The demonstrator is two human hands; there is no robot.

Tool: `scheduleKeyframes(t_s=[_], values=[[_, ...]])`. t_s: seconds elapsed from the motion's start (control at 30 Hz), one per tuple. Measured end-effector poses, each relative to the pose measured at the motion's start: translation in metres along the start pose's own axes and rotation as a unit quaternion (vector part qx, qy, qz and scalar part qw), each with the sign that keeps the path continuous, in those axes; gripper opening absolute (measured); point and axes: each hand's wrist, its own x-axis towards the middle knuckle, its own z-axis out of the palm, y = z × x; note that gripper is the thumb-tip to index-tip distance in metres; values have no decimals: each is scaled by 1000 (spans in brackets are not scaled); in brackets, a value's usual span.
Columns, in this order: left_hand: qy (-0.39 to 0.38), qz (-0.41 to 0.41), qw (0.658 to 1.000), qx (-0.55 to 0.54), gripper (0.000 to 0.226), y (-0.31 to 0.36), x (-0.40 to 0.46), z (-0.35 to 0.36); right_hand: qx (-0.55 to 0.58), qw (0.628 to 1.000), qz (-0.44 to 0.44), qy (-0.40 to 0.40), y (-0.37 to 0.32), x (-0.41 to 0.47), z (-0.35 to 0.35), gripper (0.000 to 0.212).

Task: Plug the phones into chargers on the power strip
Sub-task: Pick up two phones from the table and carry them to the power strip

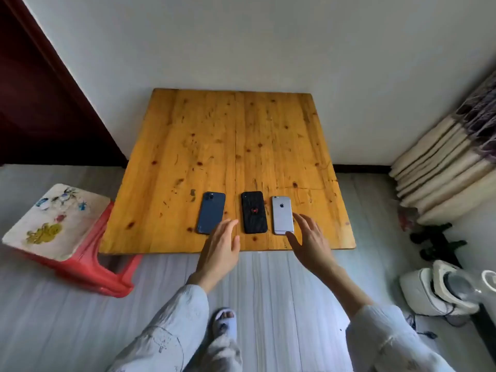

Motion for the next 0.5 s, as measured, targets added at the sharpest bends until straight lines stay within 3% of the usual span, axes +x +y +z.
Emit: scheduleKeyframes(t_s=[0.2, 0.37, 0.5], values=[[-76, -76, 994, 4, 51, -33, 59, 44, 85, 980, 171, -47, 33, 52, 42, 49], [-110, -62, 988, 85, 58, -52, 97, 96, 64, 975, 202, -58, 55, 101, 69, 51], [-112, -58, 988, 85, 66, -56, 129, 127, 42, 976, 204, -66, 62, 133, 89, 57]])
